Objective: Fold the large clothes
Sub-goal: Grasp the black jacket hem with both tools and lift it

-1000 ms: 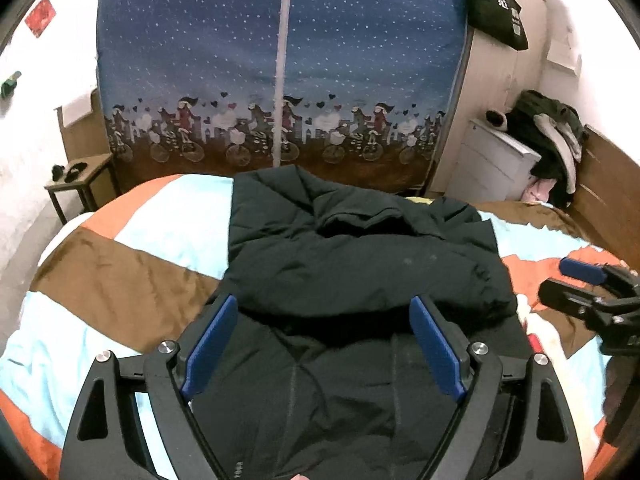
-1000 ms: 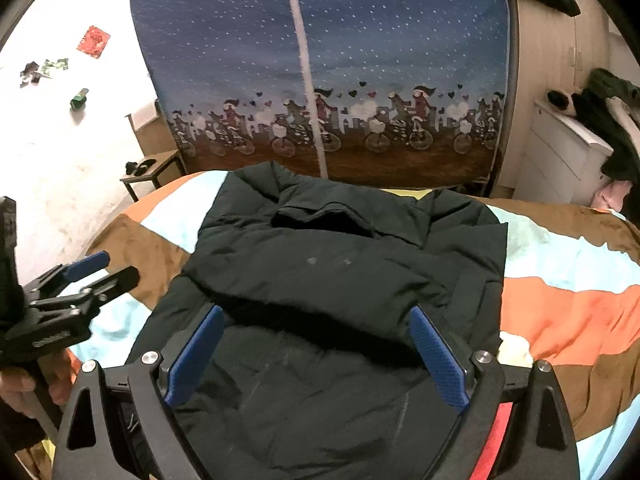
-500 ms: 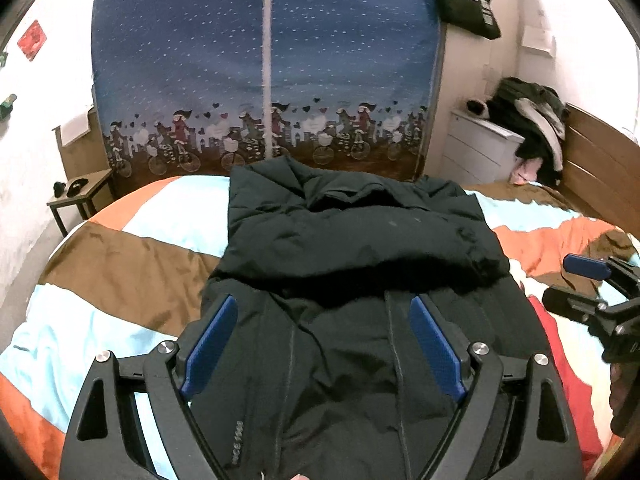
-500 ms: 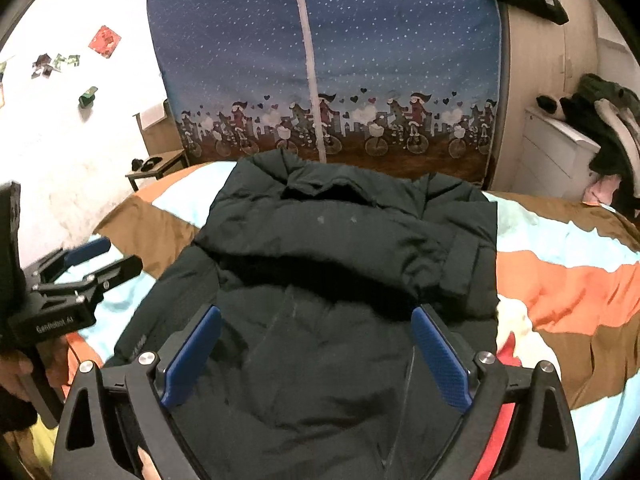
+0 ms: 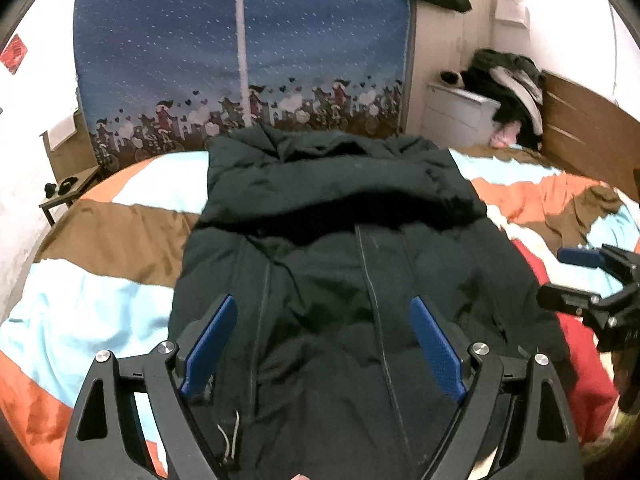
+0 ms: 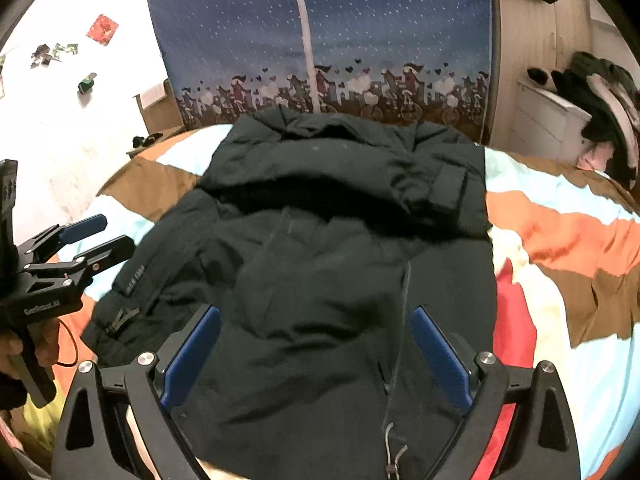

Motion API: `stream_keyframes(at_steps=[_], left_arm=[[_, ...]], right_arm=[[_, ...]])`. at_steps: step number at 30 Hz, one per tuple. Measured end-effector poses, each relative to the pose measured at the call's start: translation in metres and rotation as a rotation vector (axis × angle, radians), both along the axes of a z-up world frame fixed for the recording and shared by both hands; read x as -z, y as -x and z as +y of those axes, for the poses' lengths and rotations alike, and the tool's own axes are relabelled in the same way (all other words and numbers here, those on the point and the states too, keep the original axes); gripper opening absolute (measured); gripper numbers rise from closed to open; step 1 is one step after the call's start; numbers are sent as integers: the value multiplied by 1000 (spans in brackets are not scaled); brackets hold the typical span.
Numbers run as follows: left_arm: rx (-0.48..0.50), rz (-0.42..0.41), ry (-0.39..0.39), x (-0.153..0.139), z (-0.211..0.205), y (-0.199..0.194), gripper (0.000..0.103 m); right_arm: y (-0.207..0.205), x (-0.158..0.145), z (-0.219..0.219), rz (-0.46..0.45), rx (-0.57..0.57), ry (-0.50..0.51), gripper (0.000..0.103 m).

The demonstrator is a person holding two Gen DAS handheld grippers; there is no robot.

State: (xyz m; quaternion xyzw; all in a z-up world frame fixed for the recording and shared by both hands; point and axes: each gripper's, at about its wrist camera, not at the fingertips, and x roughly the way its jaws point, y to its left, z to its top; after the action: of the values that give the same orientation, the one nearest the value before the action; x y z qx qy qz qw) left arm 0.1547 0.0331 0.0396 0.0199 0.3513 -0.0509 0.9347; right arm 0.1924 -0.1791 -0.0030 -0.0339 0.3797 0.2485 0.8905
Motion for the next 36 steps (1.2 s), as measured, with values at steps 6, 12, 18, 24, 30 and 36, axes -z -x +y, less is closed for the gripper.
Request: stream_keyframes(at_steps=[6,12,18,24,30,36], left_arm=[[9,59,7,25,-2,16,84],[27,121,-13,49,-2,34,84],[67,202,-19,70,6,47,84],[95,254,-56,86,14,60,84],[113,303,-64,96,18,67,84],[185,353,-111,110,17,76,84]], right_arm=[[13,21,-10,50,26,2,97],[28,39,-12,108,22,16,97],[40,59,-15,178,9,45,97],[49,80,-18,248,-13,94,97],[55,93,-18,304,-30,116,97],[60,109,-18,376,-75,151,97]])
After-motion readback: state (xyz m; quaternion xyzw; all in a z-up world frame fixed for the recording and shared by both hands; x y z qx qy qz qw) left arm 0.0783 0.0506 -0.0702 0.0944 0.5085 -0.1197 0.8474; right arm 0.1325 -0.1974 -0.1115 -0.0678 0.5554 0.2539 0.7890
